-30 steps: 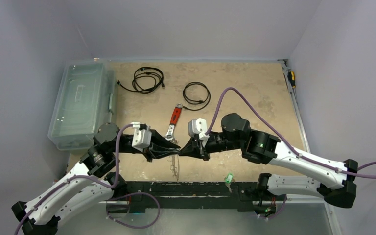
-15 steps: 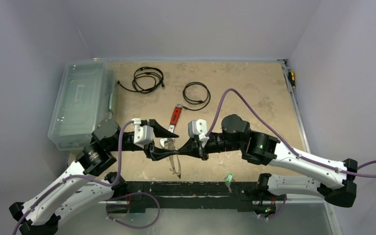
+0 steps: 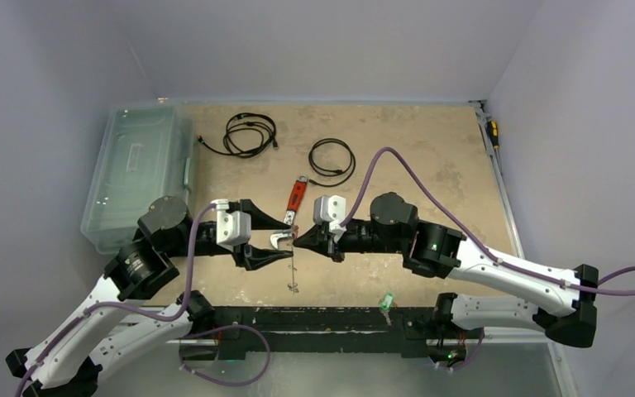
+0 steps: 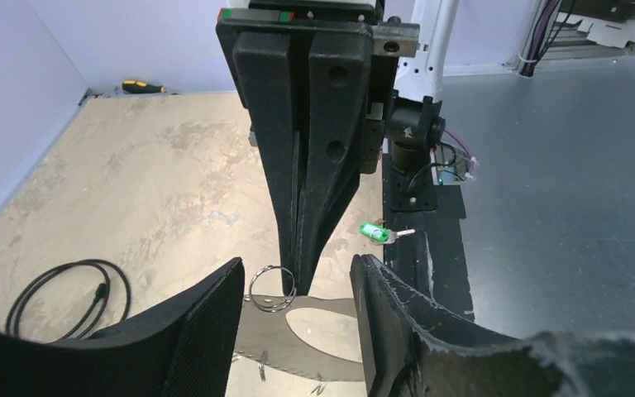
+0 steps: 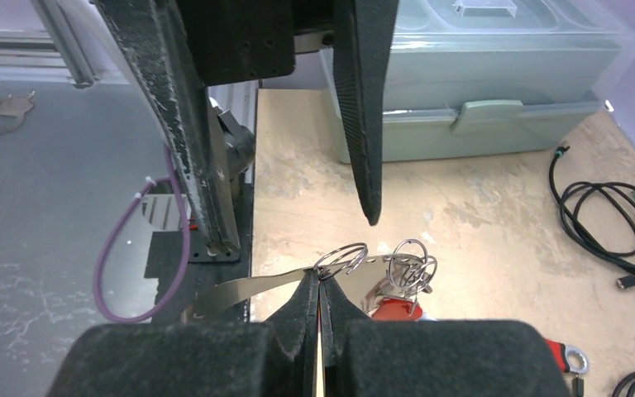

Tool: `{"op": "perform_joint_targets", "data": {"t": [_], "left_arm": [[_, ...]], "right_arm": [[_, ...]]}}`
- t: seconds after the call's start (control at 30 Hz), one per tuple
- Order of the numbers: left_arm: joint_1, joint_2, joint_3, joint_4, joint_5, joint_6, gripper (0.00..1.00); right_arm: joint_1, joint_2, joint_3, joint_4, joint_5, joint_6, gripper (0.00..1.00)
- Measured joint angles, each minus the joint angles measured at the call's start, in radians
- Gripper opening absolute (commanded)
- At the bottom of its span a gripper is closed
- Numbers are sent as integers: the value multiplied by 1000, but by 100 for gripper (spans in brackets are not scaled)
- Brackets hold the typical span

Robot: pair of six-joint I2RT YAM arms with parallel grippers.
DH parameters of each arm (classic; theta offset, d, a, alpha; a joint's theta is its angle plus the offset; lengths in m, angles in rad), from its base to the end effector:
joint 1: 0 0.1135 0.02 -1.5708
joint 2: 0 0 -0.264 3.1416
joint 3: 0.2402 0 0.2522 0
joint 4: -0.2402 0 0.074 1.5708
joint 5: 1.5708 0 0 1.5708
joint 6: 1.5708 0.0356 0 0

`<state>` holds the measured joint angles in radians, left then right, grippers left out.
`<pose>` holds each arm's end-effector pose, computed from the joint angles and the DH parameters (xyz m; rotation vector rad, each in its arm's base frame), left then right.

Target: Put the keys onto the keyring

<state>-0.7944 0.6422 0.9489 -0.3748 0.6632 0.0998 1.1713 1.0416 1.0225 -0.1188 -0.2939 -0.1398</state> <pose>0.0725 -0.1051 0.3958 1.1936 1.2602 -1.0603 0.0838 0.2250 0.3818 -1.2782 1.2825 1.0025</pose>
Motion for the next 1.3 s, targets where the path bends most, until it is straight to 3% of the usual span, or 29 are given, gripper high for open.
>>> {"op": "perform_joint_targets", "data": {"t": [0.2,0.6,0.8,1.3], "left_arm": [[0,-9,34,-67,-42,54,41],[0,44,43,-104,-97,106,40],[0,126,36,-74,-61,102,38],[0,156,20,-35,115,172,39]], "right_arm": [[0,7,0,-4,58,-13,0],[1,-9,0,-81,76,-34,0],[12,-45,0,-120,76,-38,0],[61,-47,34,-283,127,-68,0]]}}
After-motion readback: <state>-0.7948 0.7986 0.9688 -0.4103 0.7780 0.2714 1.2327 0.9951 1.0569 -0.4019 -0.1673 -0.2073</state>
